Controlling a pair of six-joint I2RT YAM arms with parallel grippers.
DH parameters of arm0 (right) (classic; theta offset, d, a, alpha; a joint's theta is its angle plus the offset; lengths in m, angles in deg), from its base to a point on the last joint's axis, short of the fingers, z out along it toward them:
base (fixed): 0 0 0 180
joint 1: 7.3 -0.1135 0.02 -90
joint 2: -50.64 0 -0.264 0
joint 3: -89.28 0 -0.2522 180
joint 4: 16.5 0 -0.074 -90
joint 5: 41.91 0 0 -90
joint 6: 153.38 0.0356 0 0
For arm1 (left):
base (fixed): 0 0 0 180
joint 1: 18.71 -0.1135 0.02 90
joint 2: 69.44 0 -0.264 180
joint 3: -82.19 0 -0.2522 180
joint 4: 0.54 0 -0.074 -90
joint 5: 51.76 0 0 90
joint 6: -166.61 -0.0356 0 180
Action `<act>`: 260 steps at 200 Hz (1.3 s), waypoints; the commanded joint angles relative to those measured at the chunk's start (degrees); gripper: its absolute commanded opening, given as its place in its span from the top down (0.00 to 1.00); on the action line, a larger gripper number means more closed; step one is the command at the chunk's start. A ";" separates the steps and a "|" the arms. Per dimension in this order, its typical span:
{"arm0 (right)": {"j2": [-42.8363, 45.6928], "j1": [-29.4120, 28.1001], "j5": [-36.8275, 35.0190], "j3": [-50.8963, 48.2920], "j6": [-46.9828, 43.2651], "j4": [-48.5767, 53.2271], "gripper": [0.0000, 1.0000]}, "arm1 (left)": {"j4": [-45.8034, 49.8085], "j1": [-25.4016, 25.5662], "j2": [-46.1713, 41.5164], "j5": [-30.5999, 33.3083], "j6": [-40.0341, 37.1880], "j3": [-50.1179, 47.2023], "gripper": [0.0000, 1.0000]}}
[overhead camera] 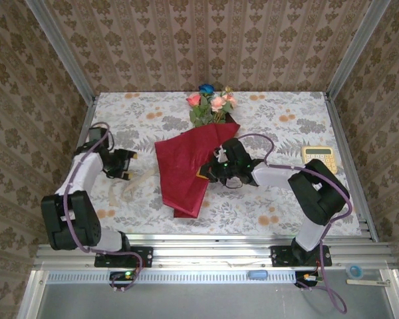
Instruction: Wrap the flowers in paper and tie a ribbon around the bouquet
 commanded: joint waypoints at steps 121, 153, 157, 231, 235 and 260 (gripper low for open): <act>-7.36 -0.31 -5.77 4.14 -11.82 22.21 0.61 | 2.09 -3.49 17.36 4.13 -16.11 2.14 0.60; -4.73 -0.35 -11.02 8.91 -17.16 35.22 0.54 | 1.70 -4.21 18.90 3.34 -17.13 4.29 0.92; -4.47 -0.35 -11.68 9.51 -17.80 36.38 0.53 | 1.65 -4.30 18.74 3.09 -17.09 4.70 0.98; -2.41 -0.75 -18.79 14.41 -22.77 48.16 0.52 | 7.23 -0.41 0.14 8.56 -11.60 15.33 1.00; -2.40 -0.71 -19.03 14.62 -22.97 48.43 0.51 | 7.30 0.32 -1.14 8.95 -11.07 15.59 1.00; -2.86 -0.44 -19.73 16.71 -24.24 49.37 0.51 | 7.35 6.81 -7.73 11.43 -9.10 18.38 1.00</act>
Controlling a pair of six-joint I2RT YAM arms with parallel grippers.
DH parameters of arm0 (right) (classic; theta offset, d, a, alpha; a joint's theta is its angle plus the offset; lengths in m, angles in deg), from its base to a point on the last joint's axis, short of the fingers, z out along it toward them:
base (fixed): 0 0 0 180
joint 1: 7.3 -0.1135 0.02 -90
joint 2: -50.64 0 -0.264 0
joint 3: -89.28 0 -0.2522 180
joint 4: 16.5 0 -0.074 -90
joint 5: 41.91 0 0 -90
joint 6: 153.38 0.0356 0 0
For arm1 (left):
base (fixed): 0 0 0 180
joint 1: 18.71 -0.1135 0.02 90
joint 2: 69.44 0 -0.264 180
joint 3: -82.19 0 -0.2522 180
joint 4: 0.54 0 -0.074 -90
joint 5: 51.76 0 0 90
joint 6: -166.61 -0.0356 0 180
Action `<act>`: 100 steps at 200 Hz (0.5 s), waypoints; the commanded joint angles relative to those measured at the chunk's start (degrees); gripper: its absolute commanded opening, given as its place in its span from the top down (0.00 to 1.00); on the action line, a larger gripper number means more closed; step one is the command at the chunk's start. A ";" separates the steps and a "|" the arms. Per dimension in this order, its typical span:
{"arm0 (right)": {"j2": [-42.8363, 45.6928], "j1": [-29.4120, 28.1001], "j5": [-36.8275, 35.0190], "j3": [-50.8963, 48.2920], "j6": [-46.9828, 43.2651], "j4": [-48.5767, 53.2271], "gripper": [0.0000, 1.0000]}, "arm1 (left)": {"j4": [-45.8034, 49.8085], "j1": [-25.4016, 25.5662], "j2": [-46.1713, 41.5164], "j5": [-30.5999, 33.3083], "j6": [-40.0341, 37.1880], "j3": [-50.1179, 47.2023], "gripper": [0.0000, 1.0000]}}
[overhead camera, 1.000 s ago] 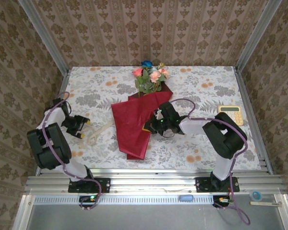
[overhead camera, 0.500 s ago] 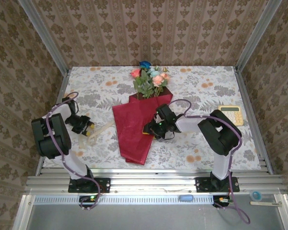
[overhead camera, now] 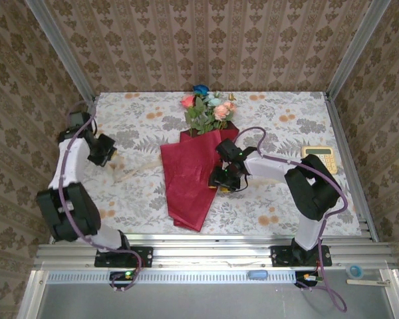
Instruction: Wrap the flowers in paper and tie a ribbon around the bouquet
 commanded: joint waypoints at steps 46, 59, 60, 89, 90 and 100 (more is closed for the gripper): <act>-2.88 0.80 0.56 6.79 -3.81 1.75 0.51 | -3.47 25.95 -5.68 3.77 4.31 10.91 1.00; -2.69 1.29 1.45 6.42 -3.79 0.76 0.51 | -7.75 32.32 -3.66 2.97 6.03 11.51 1.00; -2.66 1.31 1.59 6.34 -3.80 0.75 0.51 | -8.18 32.66 -3.48 2.96 6.19 11.54 1.00; -1.11 2.45 4.09 3.82 -3.94 -3.03 0.50 | -21.81 42.93 5.47 -2.58 9.57 11.05 1.00; -1.07 2.47 4.19 3.73 -3.96 -3.21 0.50 | -22.20 43.15 5.79 -2.89 9.63 11.13 1.00; -1.12 2.57 4.99 2.80 -3.90 -4.71 0.52 | -25.30 45.09 10.34 -4.48 10.39 12.40 1.00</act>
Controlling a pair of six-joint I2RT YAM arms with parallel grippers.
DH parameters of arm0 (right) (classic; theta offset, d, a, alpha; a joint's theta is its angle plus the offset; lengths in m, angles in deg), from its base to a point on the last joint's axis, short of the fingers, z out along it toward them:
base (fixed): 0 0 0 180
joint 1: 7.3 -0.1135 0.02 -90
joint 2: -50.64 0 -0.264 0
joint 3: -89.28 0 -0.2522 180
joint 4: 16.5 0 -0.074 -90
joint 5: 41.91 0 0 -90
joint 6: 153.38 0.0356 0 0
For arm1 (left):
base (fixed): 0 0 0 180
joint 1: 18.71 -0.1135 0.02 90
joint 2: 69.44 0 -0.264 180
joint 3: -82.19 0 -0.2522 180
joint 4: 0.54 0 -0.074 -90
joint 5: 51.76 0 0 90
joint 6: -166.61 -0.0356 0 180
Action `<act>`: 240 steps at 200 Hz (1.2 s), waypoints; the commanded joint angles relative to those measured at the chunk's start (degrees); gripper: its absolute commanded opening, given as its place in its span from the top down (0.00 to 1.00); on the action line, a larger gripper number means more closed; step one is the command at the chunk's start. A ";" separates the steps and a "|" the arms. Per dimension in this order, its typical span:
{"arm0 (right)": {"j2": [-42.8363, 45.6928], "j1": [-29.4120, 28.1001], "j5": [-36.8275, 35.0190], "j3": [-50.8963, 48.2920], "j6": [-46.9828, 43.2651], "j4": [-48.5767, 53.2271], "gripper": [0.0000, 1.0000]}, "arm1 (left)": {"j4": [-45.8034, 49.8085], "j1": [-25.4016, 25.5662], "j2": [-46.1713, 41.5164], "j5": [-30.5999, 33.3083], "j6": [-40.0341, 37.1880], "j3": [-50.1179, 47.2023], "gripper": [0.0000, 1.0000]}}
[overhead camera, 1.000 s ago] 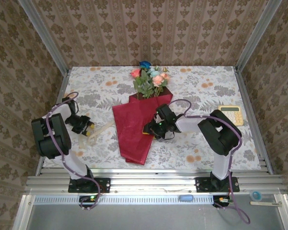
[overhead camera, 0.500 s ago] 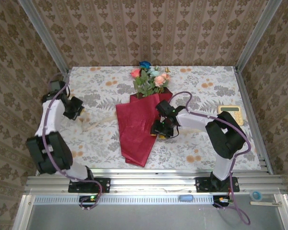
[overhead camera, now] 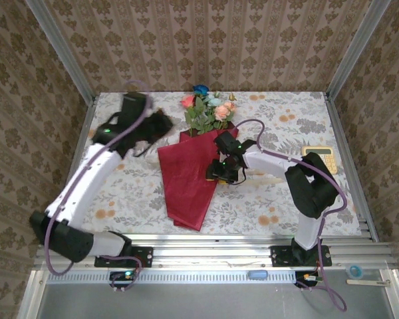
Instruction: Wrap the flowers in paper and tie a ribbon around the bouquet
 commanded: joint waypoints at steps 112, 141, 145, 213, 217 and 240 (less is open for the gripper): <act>6.42 0.78 -0.10 -9.88 2.20 -7.31 0.54 | -6.20 6.27 38.39 -16.02 -3.47 30.31 0.41; 5.73 0.89 -0.01 -8.48 1.89 -6.26 0.53 | -5.04 5.47 34.61 -16.94 -2.47 28.40 0.39; 5.77 0.91 -0.04 -8.30 1.87 -6.15 0.53 | -5.90 5.20 33.61 -17.14 -1.78 26.88 0.39; 12.31 5.82 -3.84 -5.11 0.00 2.47 0.52 | -16.25 -5.41 13.58 -14.95 11.63 -9.49 0.43; 13.02 6.73 -4.65 -5.11 -0.07 3.98 0.52 | -17.02 -6.12 12.86 -15.03 12.25 -11.25 0.43; 15.78 13.52 -10.54 -5.63 0.68 13.68 0.54 | -20.39 -9.19 9.34 -14.72 15.99 -18.78 0.45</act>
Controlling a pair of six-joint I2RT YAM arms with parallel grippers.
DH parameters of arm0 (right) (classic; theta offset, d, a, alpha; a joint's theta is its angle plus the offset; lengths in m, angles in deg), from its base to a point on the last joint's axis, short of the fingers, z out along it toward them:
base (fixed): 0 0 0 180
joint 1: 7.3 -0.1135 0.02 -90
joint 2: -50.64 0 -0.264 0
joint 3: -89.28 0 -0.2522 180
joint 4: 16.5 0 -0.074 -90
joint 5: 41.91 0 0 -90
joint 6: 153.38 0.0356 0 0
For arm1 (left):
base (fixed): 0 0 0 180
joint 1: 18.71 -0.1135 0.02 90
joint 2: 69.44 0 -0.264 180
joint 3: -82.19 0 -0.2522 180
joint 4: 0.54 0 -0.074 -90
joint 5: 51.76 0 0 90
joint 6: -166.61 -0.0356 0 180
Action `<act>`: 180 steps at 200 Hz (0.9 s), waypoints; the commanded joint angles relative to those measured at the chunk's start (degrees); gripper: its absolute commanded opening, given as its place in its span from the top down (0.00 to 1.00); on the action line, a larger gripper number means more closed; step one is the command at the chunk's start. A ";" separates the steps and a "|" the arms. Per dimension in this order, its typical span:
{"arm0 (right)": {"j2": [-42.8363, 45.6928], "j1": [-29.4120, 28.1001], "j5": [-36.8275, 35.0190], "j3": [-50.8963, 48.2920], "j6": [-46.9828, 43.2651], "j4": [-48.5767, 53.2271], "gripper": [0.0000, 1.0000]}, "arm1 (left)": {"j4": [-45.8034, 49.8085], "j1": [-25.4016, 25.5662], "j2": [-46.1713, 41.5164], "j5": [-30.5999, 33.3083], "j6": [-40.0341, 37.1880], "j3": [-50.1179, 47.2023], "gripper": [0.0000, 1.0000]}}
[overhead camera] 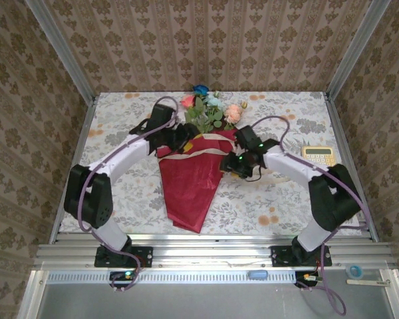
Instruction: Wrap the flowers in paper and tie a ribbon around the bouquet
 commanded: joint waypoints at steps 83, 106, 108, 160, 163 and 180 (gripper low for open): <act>0.22 11.28 -18.59 0.28 -3.79 22.49 0.61 | -1.52 -3.09 -8.07 2.07 2.35 -12.01 0.49; 0.40 12.84 -21.95 -2.44 -4.35 21.08 0.56 | -1.23 -3.11 -9.88 2.45 1.83 -12.63 0.49; 0.32 13.09 -21.87 -2.59 -4.54 20.86 0.55 | -1.14 -3.12 -10.04 2.50 1.74 -12.67 0.49; -5.45 20.60 -18.18 -1.08 -7.67 20.05 0.50 | 2.43 -2.94 -14.96 3.65 -2.12 -13.24 0.49; -5.81 20.94 -18.16 -1.13 -7.70 20.03 0.50 | 2.43 -2.91 -15.34 3.83 -2.03 -13.46 0.49; -6.71 22.85 -17.67 -2.08 -7.28 18.63 0.49 | 3.12 -2.86 -17.68 4.81 -1.51 -14.66 0.49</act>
